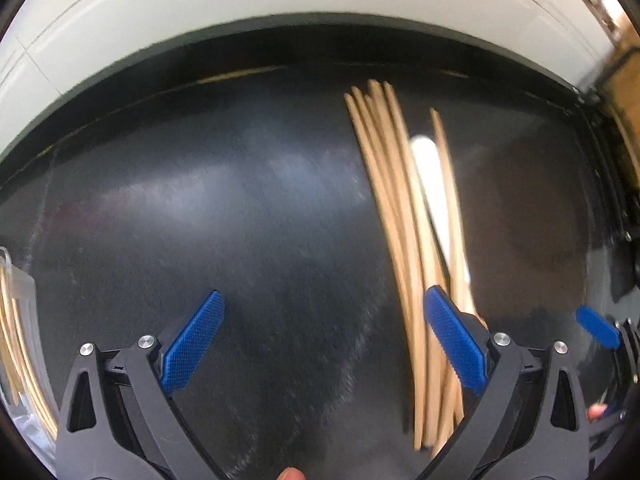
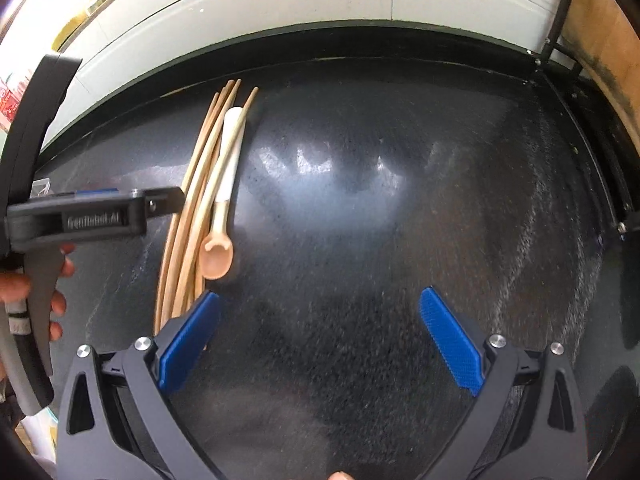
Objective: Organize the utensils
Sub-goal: 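Move both open tools back to the chopstick pile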
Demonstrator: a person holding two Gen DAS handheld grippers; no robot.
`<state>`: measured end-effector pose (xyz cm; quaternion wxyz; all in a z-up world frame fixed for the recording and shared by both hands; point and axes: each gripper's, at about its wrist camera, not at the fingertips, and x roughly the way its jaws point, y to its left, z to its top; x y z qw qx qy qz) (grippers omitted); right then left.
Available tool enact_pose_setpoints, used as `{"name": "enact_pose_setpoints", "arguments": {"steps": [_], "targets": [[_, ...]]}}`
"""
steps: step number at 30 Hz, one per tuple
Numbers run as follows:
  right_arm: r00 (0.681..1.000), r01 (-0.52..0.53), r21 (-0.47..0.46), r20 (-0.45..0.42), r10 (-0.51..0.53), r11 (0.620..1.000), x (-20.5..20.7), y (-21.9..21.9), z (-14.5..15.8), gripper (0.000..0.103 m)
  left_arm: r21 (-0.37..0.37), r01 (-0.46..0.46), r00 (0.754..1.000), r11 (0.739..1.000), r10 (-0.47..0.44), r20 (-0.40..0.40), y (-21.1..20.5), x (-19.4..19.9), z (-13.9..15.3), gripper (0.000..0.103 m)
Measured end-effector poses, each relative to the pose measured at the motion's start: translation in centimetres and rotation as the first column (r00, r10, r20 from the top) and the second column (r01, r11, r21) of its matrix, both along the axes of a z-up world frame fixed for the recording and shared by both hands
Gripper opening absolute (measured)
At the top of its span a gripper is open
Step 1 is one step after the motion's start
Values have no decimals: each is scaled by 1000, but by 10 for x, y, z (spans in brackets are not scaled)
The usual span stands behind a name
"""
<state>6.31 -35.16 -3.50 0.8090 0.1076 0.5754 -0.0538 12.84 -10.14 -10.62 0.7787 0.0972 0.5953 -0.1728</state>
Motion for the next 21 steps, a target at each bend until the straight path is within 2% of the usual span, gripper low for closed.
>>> {"name": "enact_pose_setpoints", "arguments": {"steps": [5, 10, 12, 17, 21], "targets": [[1000, -27, 3, -13, 27, 1000, 11, -2, -7, 97, 73, -27, 999, 997, 25, 26, 8, 13, -5, 98], [999, -35, 1, -10, 35, 999, 29, -4, -12, 97, 65, -78, 997, 995, 76, 25, 24, 18, -5, 98], [999, -32, 2, -6, 32, 1000, 41, -4, -14, 97, 66, -60, 998, 996, 59, 26, 23, 21, -4, 98], [996, -87, -45, 2, 87, 995, 70, 4, -21, 97, 116, 51, 996, 992, -58, 61, 4, 29, 2, 98], [994, -108, -4, 19, 108, 994, 79, 8, -18, 97, 130, 81, 995, 988, -88, 49, 1, 40, 4, 98]]}}
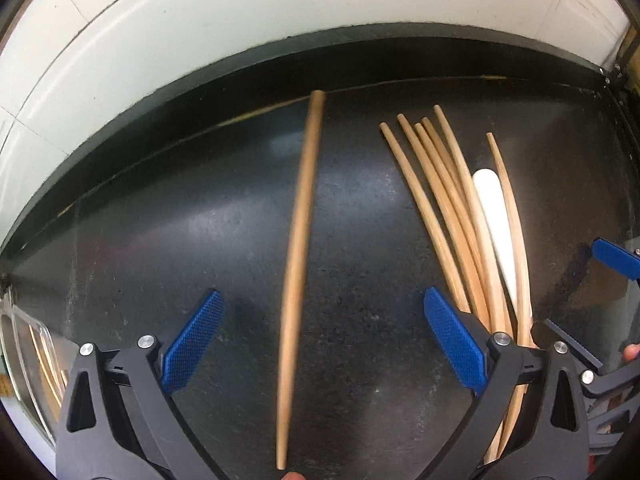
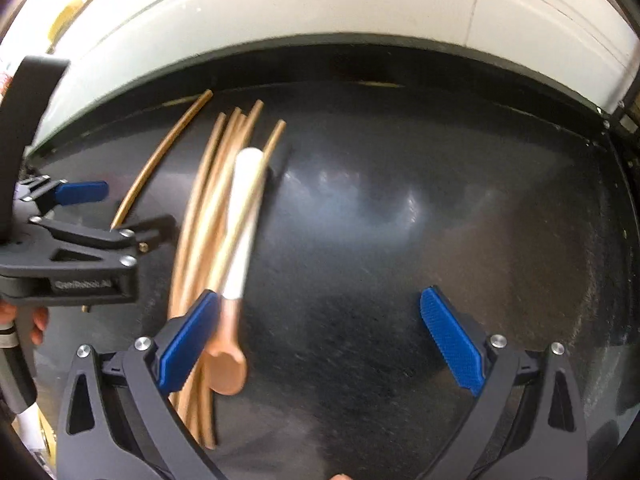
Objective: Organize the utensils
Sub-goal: 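Move both open tools back to the chopstick pile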
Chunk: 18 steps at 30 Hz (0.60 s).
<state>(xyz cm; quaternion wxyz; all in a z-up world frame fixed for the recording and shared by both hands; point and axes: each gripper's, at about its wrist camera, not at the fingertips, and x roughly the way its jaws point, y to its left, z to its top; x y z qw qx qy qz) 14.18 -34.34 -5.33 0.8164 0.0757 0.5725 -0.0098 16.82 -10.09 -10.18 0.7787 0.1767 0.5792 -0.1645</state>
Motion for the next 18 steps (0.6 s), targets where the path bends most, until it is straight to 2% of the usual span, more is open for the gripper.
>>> {"name": "enact_pose_setpoints", "arguments": {"steps": [4, 9, 12, 18], "targets": [[1000, -25, -58, -5, 25, 998, 8, 8, -6, 97, -57, -41, 999, 998, 39, -36, 14, 14, -1, 98], [998, -59, -120, 1, 60, 991, 14, 24, -13, 98, -71, -63, 998, 995, 62, -21, 37, 29, 3, 98], [997, -47, -125, 50, 53, 991, 26, 32, -18, 98, -81, -74, 997, 994, 74, -4, 46, 39, 6, 98], [997, -14, -126, 71, 23, 992, 33, 31, -21, 98, -90, -47, 999, 995, 49, 21, 30, 49, 7, 98]]}}
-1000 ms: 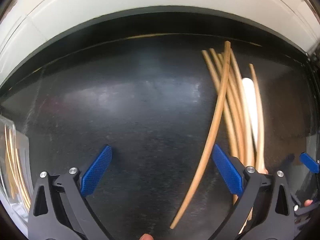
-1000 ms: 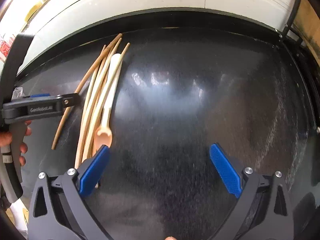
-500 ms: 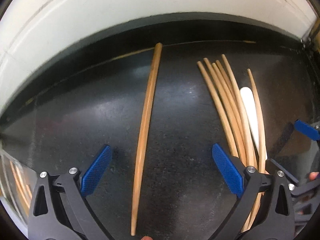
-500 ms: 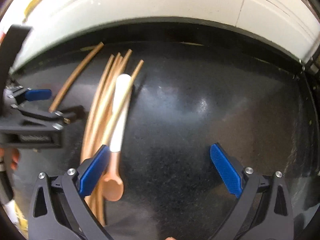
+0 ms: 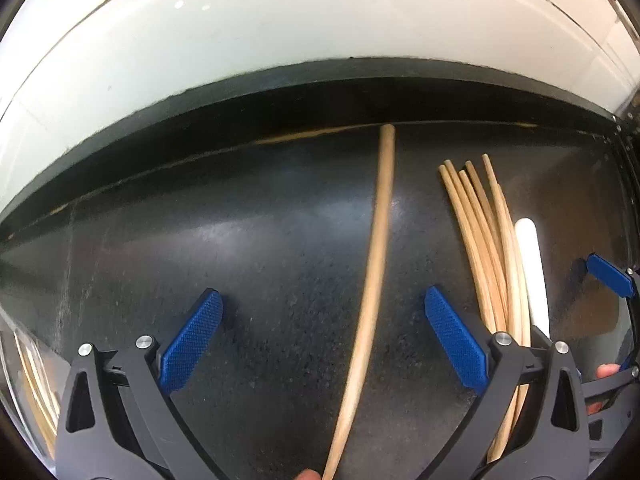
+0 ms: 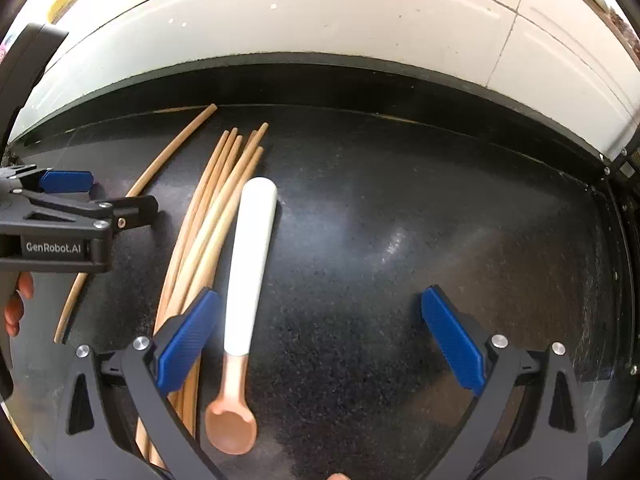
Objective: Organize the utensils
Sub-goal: 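Move both open tools back to the chopstick pile, then grasp a chopstick with the left tool while the right tool grasps the white-handled spoon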
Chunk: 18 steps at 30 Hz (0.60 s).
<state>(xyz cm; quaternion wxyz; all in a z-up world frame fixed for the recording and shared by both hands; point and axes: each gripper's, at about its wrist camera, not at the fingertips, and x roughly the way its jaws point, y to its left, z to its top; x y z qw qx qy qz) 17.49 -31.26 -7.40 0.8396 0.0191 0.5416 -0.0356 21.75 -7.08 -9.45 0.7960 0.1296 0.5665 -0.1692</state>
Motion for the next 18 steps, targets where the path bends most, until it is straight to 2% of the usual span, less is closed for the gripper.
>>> {"name": "enact_pose_setpoints", "arguments": {"steps": [3, 6, 7, 8, 9, 10, 13, 15, 18], "targets": [[1000, 2, 0, 9, -2, 1000, -3, 2, -1, 98, 3, 31, 999, 1000, -31, -7, -6, 3, 3, 98], [1000, 13, 2, -12, -13, 1000, 0, 7, 1, 98, 1, 20, 1000, 1000, -20, -10, -14, -2, 6, 97], [1000, 5, 7, -20, -5, 1000, 0, 6, 1, 94, -14, 31, 999, 999, -31, 37, -17, -7, 9, 82], [1000, -16, 10, 4, 16, 1000, -3, 9, 4, 56, -20, 62, 994, 998, -60, 95, -23, -22, 11, 11], [998, -42, -1, 45, 42, 999, -7, 15, 10, 15, 49, 96, 984, 994, -103, 148, -30, -31, 15, 6], [999, -18, -6, 36, 18, 1000, -8, 14, 11, 15, 64, 110, 981, 992, -119, 154, -33, -36, 16, 5], [999, 50, 98, 17, -51, 994, -8, -3, 8, 14, -24, 114, 990, 993, -111, 81, -27, -37, 22, 5], [994, 112, 178, -8, -112, 978, -12, -17, 10, 14, -95, 59, 998, 994, -57, 21, -13, -36, 26, 5], [985, 165, 217, 19, -173, 962, -22, -25, 27, 14, -181, 0, 1000, 984, -1, -5, 10, -40, 45, 5]]}}
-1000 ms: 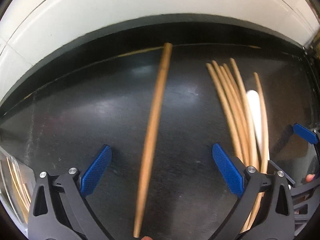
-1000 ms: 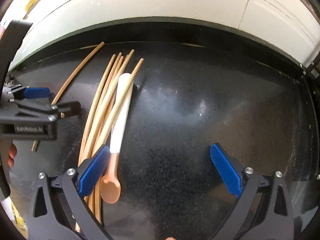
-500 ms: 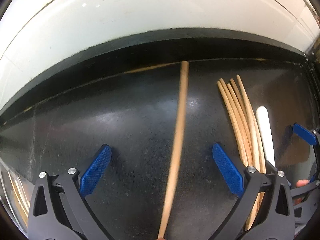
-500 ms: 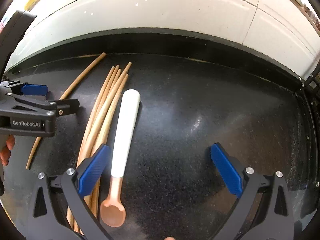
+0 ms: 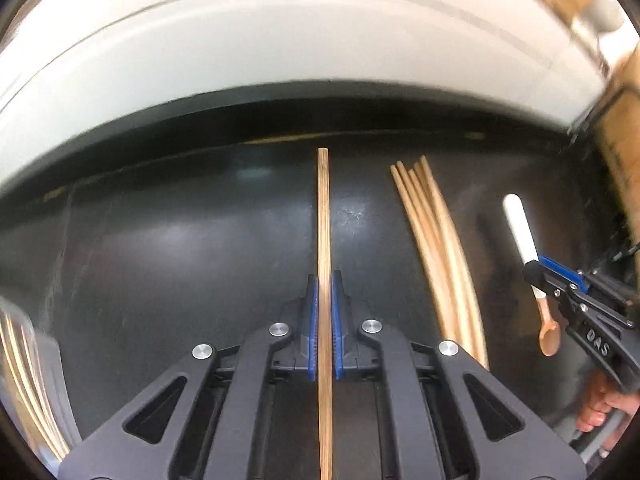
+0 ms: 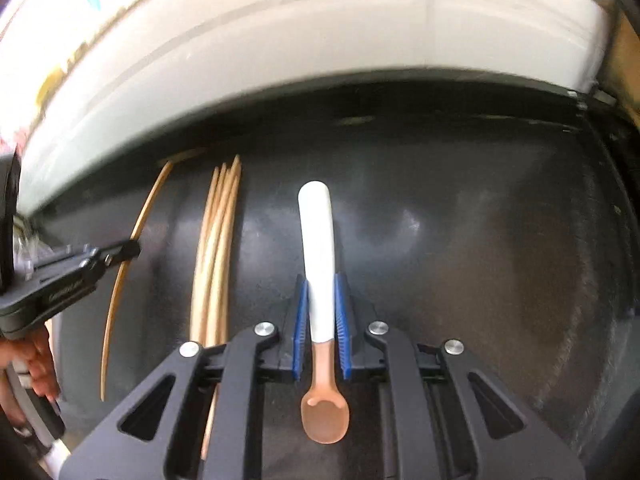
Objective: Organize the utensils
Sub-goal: 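Grasp a chopstick with the left tool while the right tool grasps the white-handled spoon, then carry the chopstick and white-handled spoon over the clear tray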
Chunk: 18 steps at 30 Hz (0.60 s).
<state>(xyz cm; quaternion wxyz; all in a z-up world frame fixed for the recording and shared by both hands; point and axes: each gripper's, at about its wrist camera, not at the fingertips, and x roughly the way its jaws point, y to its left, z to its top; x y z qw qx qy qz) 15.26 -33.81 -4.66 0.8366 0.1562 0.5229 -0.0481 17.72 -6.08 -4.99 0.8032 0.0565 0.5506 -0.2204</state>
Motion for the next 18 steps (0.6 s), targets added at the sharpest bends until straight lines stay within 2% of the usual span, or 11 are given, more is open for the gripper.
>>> {"name": "enact_pose_setpoints", "arguments": {"steps": [3, 5, 9, 13, 16, 18], "targets": [[999, 16, 61, 35, -18, 998, -8, 7, 17, 14, -41, -7, 1000, 999, 8, 30, 20, -19, 28, 5], [998, 2, 104, 61, -8, 995, -13, 26, 27, 14, -46, -8, 999, 999, 10, 48, 38, -28, 36, 5], [996, -65, 204, 76, 50, 977, -22, 89, 27, 14, -56, -40, 998, 998, 42, 48, 97, -46, 40, 6], [987, -138, 214, 110, 116, 967, -17, 163, 29, 14, -17, -31, 995, 999, 33, 98, 151, -51, 61, 6], [981, -175, 225, 127, 149, 959, -6, 207, 37, 14, 15, -49, 994, 999, 47, 101, 196, -49, 69, 6], [975, -205, 212, 130, 180, 955, -2, 242, 39, 14, 0, -75, 994, 997, 75, 83, 237, -56, 68, 6]]}}
